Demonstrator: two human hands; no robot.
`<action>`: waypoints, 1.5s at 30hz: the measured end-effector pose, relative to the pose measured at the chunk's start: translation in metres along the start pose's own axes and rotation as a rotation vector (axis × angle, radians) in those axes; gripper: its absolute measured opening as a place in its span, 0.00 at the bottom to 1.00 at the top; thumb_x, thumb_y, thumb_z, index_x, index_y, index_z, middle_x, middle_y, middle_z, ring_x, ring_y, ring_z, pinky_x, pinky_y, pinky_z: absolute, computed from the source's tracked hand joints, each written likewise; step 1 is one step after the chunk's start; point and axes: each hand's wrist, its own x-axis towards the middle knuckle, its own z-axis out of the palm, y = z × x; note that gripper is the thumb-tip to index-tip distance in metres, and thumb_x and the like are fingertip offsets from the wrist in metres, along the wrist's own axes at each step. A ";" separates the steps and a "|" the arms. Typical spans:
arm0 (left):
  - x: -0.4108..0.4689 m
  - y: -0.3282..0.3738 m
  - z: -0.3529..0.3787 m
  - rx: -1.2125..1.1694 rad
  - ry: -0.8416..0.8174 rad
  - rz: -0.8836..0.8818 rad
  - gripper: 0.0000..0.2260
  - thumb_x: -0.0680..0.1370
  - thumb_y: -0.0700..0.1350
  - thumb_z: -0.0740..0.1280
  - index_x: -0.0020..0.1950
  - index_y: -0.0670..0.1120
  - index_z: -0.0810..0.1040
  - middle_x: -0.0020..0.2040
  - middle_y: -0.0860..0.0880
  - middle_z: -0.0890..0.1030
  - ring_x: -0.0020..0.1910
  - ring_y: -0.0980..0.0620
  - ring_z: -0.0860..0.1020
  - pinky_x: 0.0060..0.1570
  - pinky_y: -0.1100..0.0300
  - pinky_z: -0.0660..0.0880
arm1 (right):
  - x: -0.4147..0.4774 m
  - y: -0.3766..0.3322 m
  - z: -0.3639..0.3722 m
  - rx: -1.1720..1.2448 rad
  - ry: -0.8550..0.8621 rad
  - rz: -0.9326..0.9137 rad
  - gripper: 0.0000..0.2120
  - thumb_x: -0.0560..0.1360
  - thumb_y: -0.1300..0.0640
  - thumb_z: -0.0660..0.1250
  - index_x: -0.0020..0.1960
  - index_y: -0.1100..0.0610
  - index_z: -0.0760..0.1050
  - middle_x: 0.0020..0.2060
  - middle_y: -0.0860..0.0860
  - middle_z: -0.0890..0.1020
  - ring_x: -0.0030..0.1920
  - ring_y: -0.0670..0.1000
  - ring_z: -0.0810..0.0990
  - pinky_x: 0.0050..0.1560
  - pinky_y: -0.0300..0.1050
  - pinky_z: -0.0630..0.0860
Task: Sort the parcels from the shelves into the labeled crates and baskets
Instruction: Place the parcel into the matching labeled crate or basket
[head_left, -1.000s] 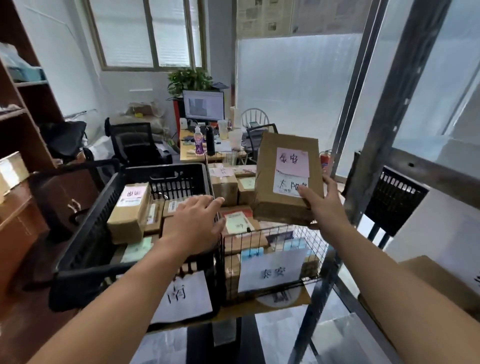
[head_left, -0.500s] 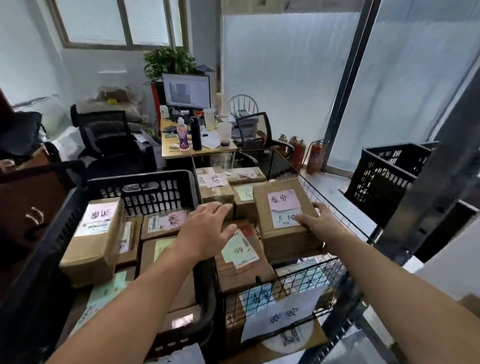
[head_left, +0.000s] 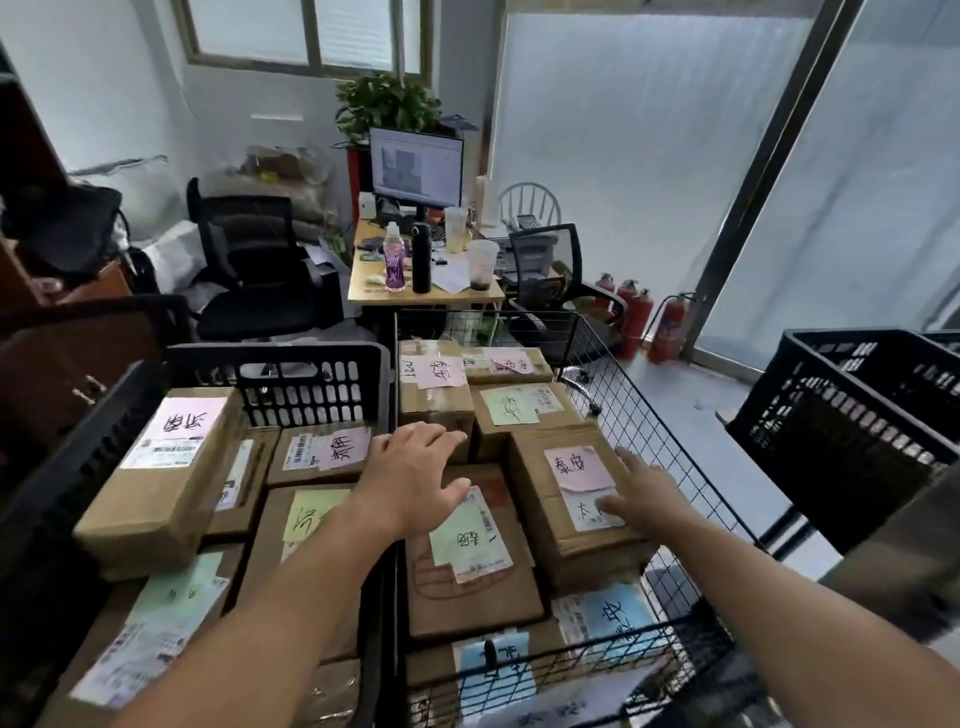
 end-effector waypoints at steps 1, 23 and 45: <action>0.000 0.002 0.002 0.014 -0.002 -0.004 0.27 0.79 0.60 0.59 0.78 0.57 0.59 0.77 0.53 0.62 0.77 0.51 0.55 0.73 0.48 0.51 | 0.002 -0.002 0.001 -0.048 -0.011 -0.024 0.40 0.76 0.48 0.73 0.81 0.44 0.56 0.68 0.59 0.71 0.62 0.59 0.75 0.63 0.51 0.74; -0.006 0.002 0.001 0.046 0.016 -0.031 0.26 0.79 0.57 0.60 0.77 0.53 0.62 0.76 0.51 0.65 0.76 0.49 0.57 0.76 0.50 0.53 | -0.017 -0.043 0.029 -0.536 -0.054 -0.351 0.32 0.79 0.33 0.59 0.78 0.44 0.59 0.76 0.54 0.67 0.77 0.60 0.61 0.71 0.68 0.64; -0.063 0.020 -0.034 -0.030 -0.052 0.528 0.28 0.80 0.61 0.59 0.77 0.51 0.62 0.75 0.48 0.66 0.75 0.47 0.61 0.74 0.51 0.56 | -0.227 -0.042 0.030 -0.500 0.372 0.130 0.27 0.82 0.35 0.53 0.75 0.48 0.66 0.67 0.54 0.74 0.67 0.58 0.73 0.65 0.57 0.72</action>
